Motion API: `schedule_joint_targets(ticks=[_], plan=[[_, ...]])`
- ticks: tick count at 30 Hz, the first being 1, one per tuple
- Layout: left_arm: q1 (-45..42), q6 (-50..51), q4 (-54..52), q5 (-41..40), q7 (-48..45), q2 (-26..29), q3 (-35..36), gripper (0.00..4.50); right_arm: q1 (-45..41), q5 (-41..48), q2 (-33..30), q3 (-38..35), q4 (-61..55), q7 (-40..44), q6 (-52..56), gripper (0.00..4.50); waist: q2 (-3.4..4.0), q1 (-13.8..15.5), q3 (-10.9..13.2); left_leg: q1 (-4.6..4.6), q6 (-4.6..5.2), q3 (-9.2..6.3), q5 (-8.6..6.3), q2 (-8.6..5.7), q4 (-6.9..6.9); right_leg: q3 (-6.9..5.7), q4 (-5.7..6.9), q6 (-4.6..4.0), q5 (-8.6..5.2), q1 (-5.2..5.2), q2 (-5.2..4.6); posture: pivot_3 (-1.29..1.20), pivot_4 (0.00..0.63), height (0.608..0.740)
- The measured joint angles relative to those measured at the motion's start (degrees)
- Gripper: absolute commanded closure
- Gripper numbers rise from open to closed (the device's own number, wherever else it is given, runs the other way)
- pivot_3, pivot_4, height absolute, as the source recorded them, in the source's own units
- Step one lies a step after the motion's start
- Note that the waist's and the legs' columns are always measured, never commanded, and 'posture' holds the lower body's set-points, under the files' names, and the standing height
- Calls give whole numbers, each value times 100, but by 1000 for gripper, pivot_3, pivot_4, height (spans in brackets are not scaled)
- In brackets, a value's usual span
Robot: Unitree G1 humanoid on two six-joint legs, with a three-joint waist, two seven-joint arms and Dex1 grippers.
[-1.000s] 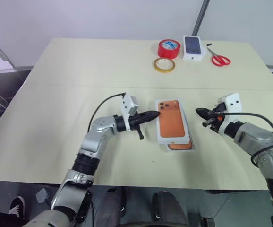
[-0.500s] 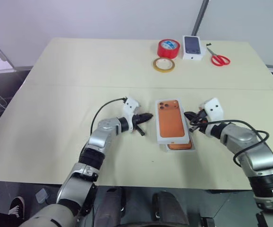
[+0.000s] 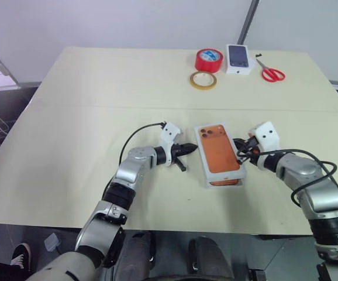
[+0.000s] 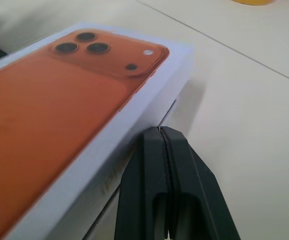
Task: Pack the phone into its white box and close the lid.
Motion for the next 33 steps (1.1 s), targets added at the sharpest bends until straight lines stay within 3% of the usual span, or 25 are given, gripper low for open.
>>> schedule_joint_targets(ticks=[22, 27, 33], plan=[[42, 88, -142, 2, -73, -4, -4, 4500, 33, -127, 17, -98, -78, 137, 55, 4477, 0, 6, 0, -1, 0, 0, 0, 0, 9, 0, 3, 0, 0, 1, 0, 0, 150, 728], [499, 117, -666, -5, -385, 85, -211, 4500, 884, -139, -288, -205, -706, 385, 80, 4477, 3, 6, -1, -4, 0, -1, -1, -1, 13, 2, 0, 4, -3, 6, -2, 0, 150, 728], [562, 222, -912, -5, -449, 89, -226, 4500, 990, -231, -287, -255, -808, 422, 81, 4477, 3, 0, -2, -1, 4, -4, -3, 1, 32, 3, 13, 3, -3, 9, 0, 0, 150, 728]])
